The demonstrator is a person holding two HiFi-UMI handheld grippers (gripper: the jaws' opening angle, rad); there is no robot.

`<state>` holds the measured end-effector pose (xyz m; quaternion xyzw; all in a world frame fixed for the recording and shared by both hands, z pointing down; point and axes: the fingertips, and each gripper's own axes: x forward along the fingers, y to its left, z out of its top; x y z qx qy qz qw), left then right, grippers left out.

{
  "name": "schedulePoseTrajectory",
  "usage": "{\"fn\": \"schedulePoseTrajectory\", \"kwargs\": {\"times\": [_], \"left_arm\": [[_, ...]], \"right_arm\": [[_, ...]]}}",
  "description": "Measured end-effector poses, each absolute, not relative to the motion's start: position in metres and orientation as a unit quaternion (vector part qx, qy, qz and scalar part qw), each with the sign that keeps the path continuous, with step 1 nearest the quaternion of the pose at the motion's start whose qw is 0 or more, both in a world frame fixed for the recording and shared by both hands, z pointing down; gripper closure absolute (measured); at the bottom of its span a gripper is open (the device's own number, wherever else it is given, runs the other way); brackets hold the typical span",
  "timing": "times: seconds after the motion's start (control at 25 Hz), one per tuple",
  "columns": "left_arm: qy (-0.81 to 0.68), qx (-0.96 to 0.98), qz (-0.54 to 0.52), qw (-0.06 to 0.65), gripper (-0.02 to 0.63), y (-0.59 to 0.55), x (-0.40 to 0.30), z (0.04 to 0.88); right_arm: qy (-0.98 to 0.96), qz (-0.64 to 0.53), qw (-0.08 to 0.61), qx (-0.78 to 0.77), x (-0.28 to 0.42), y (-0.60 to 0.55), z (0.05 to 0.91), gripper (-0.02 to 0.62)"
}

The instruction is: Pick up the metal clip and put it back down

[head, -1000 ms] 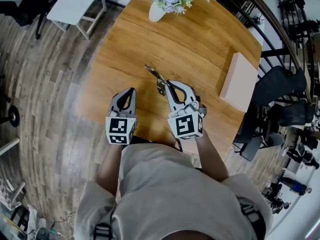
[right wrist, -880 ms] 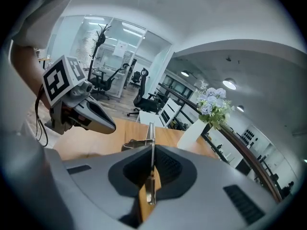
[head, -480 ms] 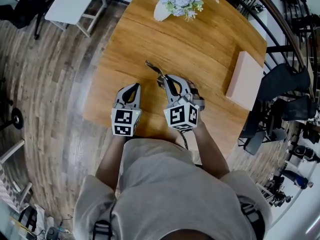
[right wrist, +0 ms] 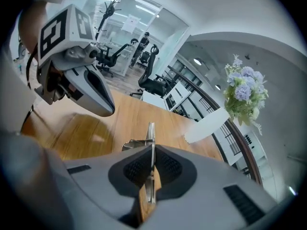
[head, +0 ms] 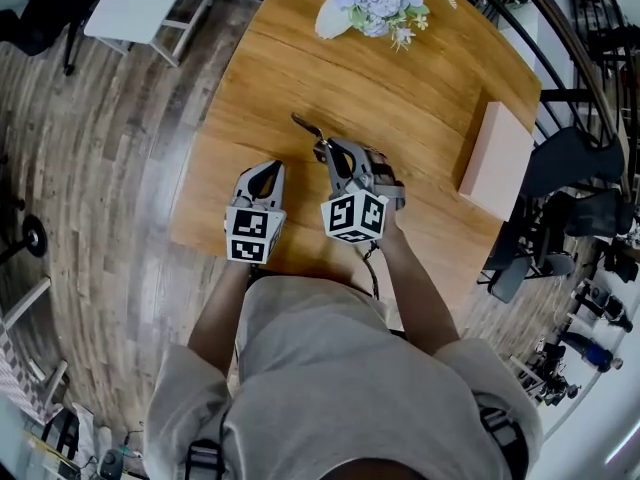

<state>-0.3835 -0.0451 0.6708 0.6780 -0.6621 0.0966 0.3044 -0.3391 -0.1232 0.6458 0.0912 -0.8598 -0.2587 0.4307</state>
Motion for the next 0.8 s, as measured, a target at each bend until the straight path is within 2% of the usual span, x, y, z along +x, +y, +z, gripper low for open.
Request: {"fn": "schedulePoseTrajectory", "kwargs": {"times": [0.8], "left_arm": [[-0.66, 0.669, 0.104, 0.326, 0.583, -0.036, -0.395, 0.693]], "right_arm": [[-0.819, -0.304, 0.482, 0.061, -0.35, -0.138, 0.696, 0.566]]}}
